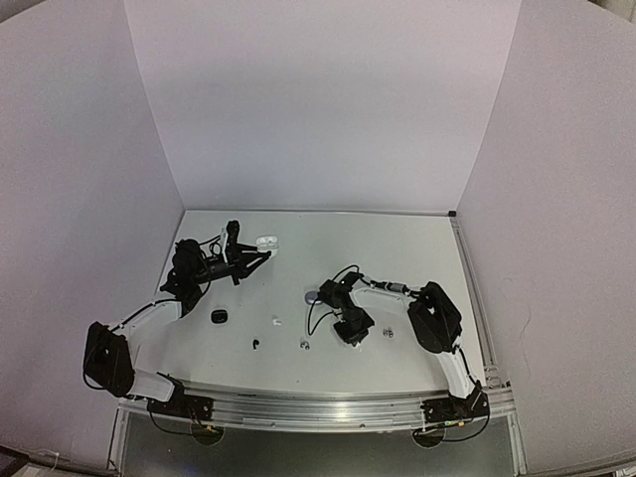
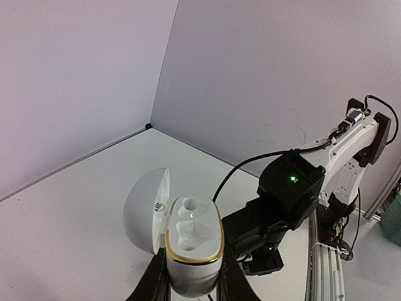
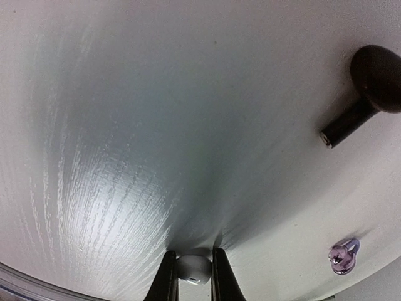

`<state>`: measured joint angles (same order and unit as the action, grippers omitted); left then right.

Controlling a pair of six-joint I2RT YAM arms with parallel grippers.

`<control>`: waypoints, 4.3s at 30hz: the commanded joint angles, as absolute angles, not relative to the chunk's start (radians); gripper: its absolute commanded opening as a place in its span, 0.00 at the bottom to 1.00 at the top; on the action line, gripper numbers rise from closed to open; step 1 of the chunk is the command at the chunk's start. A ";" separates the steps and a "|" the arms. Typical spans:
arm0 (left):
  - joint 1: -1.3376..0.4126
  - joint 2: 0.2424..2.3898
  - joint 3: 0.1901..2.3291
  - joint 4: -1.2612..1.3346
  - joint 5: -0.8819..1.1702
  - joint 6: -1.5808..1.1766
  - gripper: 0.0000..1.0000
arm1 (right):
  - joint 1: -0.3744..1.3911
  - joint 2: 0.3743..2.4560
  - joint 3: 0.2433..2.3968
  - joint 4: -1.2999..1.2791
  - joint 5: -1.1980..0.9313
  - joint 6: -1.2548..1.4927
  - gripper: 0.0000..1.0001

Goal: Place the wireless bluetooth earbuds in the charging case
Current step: Pick up the right earbud from the center of the board, then insert the right earbud into the right side groove of the charging case.

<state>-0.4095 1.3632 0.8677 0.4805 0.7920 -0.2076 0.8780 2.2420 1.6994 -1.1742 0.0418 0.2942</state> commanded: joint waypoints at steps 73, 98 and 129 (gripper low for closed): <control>-0.486 1.454 0.746 1.072 0.929 -0.240 0.00 | 1.028 1.792 1.771 -0.267 0.142 0.113 0.00; -0.486 1.432 0.726 1.073 0.852 -0.181 0.00 | 1.090 1.892 1.902 -0.391 0.334 -0.067 0.00; -0.486 1.429 0.721 1.104 0.842 -0.198 0.00 | 1.091 1.874 1.852 -0.391 0.297 -0.241 0.00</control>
<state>-0.4854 1.4544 0.6987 0.9855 0.8788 -0.1917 1.0828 1.8660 1.8622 -0.3310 0.2896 -0.2607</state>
